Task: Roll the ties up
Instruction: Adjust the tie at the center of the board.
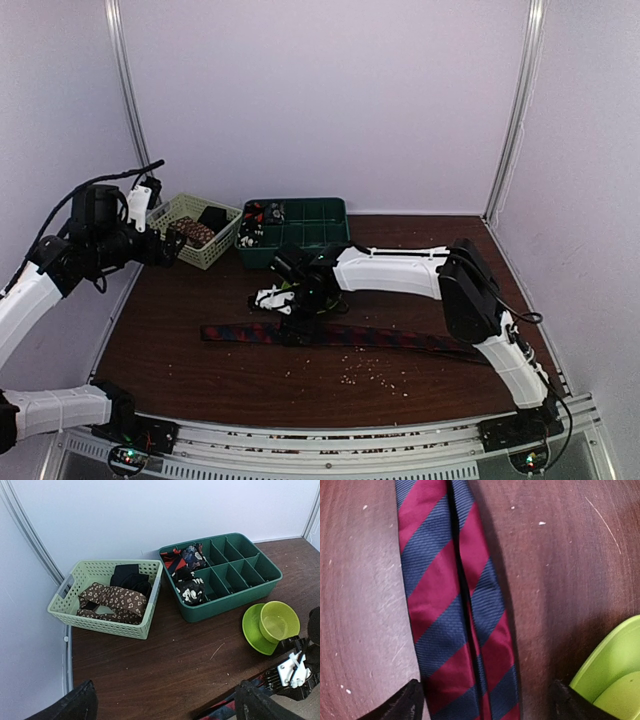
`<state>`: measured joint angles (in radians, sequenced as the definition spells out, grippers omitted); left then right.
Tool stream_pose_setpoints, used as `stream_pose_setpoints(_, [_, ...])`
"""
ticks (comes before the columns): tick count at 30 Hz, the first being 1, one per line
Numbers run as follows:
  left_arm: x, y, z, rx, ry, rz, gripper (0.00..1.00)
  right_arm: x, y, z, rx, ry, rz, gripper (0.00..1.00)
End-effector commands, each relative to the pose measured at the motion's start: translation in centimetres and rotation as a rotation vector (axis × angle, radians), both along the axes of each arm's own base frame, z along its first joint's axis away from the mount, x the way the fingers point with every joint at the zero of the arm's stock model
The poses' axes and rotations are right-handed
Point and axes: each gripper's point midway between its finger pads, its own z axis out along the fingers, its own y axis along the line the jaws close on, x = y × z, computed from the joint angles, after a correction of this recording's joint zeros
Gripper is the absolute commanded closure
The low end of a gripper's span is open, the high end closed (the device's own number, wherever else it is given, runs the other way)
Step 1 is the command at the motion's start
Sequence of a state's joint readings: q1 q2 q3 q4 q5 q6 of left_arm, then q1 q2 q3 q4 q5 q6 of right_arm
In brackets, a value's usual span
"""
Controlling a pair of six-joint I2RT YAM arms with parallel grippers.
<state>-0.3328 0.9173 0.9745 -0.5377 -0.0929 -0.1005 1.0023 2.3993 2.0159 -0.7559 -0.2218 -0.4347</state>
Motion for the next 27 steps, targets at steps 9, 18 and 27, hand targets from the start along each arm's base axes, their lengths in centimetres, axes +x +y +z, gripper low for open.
stream_pose_setpoints(9, [0.3, -0.4, 1.2, -0.028, -0.021, -0.016, 0.02, -2.5, -2.2, -3.8, -0.14, 0.145, -0.013, 0.58])
stream_pose_setpoints(18, [-0.1, -2.6, -2.4, -0.048, 0.102, -0.127, 0.02, -7.4, -0.5, -1.8, -0.041, 0.295, 0.05, 0.73])
stream_pose_setpoints(27, [-1.3, -4.1, -6.0, -0.115, 0.202, -0.193, 0.02, -7.0, 0.8, 0.4, 0.055, 0.368, 0.001, 0.72])
